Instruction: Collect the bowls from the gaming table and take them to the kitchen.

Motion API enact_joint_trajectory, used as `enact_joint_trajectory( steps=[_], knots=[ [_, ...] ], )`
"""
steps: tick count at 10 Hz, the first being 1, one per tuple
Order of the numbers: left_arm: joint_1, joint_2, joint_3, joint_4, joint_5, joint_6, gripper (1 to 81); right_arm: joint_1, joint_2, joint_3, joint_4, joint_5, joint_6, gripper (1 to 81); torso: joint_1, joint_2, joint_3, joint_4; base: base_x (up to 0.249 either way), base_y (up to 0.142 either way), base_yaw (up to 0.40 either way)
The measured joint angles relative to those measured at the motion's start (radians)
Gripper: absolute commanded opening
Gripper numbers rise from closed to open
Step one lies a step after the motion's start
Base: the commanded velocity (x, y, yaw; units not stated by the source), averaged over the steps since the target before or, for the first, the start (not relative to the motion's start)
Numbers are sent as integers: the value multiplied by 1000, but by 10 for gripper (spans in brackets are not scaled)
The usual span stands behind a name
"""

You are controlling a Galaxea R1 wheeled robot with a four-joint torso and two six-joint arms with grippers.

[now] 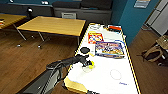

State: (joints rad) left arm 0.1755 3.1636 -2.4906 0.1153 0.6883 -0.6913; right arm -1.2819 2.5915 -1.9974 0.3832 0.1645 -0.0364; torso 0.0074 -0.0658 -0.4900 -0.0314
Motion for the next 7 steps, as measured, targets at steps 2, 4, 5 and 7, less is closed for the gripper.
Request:
enact_joint_trajectory(
  steps=[2,4,5,7],
  knots=[
    [1,0,0,28,0,-24,811,0,0,0,0,0,0,10,0,0,0,0,0,0,0],
    [17,0,0,43,0,-38,811,9,0,0,0,0,0,10,0,0,0,0,0,0,0],
    [32,0,-3,47,0,-38,811,11,1,0,0,0,0,10,0,0,0,0,0,0,0],
    [63,0,-5,62,-4,-42,10,11,3,0,0,-6,0,10,0,0,0,0,0,0,0]
  ],
)
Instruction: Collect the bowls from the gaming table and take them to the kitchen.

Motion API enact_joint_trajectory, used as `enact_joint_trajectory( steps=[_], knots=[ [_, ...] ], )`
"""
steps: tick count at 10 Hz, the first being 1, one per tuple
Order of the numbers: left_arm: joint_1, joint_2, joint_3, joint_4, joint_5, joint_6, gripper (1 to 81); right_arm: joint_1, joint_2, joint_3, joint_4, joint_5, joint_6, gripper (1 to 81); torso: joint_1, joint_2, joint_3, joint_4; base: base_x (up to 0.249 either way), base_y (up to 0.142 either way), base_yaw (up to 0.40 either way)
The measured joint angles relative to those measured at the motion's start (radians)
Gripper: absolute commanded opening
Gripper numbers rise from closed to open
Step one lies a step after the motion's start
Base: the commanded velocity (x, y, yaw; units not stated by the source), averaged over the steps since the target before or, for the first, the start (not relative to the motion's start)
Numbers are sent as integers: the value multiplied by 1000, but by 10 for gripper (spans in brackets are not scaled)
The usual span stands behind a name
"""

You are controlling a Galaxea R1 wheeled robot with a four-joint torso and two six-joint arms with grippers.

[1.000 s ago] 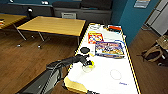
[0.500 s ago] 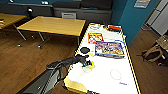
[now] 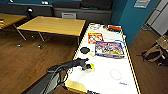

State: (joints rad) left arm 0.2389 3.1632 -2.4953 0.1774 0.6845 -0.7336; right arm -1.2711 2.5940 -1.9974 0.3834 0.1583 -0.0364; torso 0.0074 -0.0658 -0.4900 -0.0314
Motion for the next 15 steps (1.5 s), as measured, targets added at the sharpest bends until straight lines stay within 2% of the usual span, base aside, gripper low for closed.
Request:
enact_joint_trajectory(
  steps=[1,3,4,7,9,11,15],
  knots=[
    [-3,1,11,6,-31,4,10,3,0,-1,0,-7,0,10,0,0,0,0,0,0,0],
    [3,7,17,66,-43,3,10,9,3,-1,-3,-7,3,10,0,0,0,0,0,0,0],
    [3,7,26,82,-44,3,10,14,5,-4,-2,-11,3,10,0,0,0,0,0,0,0],
    [3,-2,91,107,-15,3,10,13,6,-16,-2,-21,3,10,0,0,0,0,0,0,0],
    [13,-23,216,108,8,3,10,11,3,-16,-2,-20,3,10,0,0,0,0,0,0,0],
    [11,-113,389,108,9,3,10,1,-3,-14,-2,-24,2,10,0,0,22,0,0,0,0],
    [-8,-382,724,112,14,-15,10,-37,-48,27,-3,-21,2,10,0,0,105,0,0,0,0]
  ],
)
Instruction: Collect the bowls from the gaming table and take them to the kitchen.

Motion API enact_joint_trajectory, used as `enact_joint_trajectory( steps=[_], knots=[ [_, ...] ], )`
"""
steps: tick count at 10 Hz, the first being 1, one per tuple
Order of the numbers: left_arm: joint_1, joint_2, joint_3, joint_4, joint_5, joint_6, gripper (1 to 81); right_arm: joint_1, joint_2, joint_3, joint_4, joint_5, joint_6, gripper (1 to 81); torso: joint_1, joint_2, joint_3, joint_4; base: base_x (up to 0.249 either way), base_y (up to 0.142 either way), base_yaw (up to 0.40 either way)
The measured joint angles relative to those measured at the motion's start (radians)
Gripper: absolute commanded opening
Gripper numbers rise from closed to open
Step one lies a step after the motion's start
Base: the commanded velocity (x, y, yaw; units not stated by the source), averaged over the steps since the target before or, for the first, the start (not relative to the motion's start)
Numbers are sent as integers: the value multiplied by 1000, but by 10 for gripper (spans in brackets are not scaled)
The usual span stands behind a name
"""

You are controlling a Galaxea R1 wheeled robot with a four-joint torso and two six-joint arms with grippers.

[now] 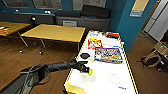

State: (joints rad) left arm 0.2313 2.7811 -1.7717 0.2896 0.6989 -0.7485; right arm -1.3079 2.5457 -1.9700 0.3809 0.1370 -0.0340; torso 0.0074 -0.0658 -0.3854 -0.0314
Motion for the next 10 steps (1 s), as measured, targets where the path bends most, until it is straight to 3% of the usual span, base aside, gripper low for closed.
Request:
enact_joint_trajectory(
  steps=[2,5,10],
  knots=[
    [41,-150,136,16,-7,-11,10,-22,-6,5,0,1,-1,10,0,0,42,0,0,0,0],
    [185,-309,254,62,-45,-14,10,-31,-7,6,0,8,-3,10,-1,0,106,0,0,0,0],
    [527,-536,351,202,-230,-15,10,-54,-7,7,-1,8,-3,10,-3,-2,203,0,0,0,0]
  ],
)
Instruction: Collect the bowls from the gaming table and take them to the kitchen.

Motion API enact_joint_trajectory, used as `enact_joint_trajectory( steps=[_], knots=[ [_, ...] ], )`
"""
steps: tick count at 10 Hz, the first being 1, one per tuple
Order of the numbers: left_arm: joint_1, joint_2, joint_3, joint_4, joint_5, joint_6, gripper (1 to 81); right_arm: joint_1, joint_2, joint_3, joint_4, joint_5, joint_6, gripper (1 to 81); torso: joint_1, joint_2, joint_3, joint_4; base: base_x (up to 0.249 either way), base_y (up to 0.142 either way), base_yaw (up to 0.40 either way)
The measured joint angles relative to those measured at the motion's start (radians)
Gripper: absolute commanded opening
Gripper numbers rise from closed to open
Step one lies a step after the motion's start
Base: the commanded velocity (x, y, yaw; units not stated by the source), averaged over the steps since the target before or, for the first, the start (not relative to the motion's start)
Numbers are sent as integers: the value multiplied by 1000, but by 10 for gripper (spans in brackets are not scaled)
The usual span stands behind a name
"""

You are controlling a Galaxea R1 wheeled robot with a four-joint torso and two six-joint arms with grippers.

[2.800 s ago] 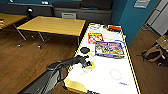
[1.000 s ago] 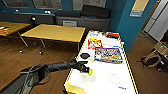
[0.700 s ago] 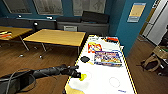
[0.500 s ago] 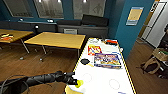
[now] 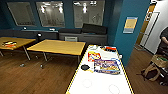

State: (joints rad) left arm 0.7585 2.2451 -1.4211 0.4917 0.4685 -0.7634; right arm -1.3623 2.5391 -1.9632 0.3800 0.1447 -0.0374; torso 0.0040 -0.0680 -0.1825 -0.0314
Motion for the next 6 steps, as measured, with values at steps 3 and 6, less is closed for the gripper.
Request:
enact_joint_trajectory(
  steps=[3,6],
  knots=[
    [204,-49,-9,101,-125,1,10,-10,5,-10,0,-4,0,10,-2,-1,7,0,0,0,0],
    [326,-12,-163,172,-243,1,10,-31,24,-51,-1,-5,-3,10,-2,-2,7,0,0,0,0]
  ],
)
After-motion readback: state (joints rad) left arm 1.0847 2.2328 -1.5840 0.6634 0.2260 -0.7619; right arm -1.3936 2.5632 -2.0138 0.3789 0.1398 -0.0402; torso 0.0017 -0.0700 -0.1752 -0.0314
